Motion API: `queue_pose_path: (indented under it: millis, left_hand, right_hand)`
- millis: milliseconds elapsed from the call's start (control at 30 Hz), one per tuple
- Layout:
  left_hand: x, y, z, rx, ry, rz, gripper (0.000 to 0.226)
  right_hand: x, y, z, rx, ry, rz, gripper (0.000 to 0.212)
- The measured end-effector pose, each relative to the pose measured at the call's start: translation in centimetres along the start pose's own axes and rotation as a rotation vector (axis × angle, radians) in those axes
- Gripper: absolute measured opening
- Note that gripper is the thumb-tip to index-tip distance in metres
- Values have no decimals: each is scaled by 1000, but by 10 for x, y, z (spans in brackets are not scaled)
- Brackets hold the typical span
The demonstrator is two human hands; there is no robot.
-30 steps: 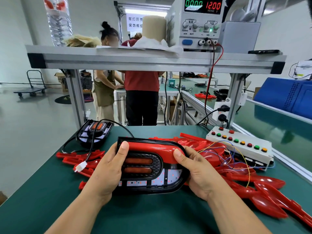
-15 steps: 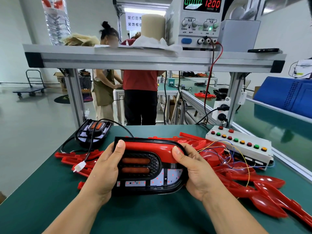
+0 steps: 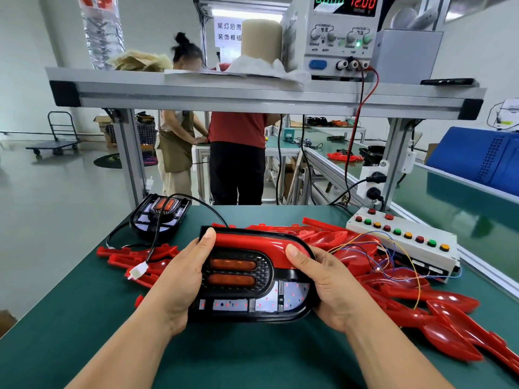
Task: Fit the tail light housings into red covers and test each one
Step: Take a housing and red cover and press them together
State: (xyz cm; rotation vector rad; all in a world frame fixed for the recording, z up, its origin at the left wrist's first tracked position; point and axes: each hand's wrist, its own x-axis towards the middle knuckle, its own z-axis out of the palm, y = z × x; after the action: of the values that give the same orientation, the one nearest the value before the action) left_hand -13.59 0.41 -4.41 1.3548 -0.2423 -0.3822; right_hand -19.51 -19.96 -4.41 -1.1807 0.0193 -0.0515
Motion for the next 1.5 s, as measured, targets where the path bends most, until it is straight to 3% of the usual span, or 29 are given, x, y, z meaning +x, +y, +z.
queue_pose_path:
  millis: [100,200,433,600,833,1200,1400,1500]
  left_hand:
    - [-2,1,0,14,-8,19,61]
    - [-4,3,1,8,-25,90,45]
    - [-3,1,1,-41,-48,156,32]
    - [-3,1,3,-48,-17,166,32]
    - [-4,4,5,-58,8,165,30]
    - [-4,4,9,11,7,129,31]
    - [-2,8,-3,-45,-81,-49,57]
    - [1,7,-7,-25,-96,3,60]
  right_hand:
    - [0,1,1,16,6,3,32]
    - [-1,1,0,11,-6,-46,32]
    - [-2,0,-2,-113,-28,-127,40]
    - [0,3,-2,-83,-37,-148,58]
    - [1,5,0,-34,-36,-187,30]
    - [2,4,-5,-54,-40,-87,40]
    - [3,1,-11,-31,-69,-62,46]
    - [4,1,-11,-13,-67,-77,48]
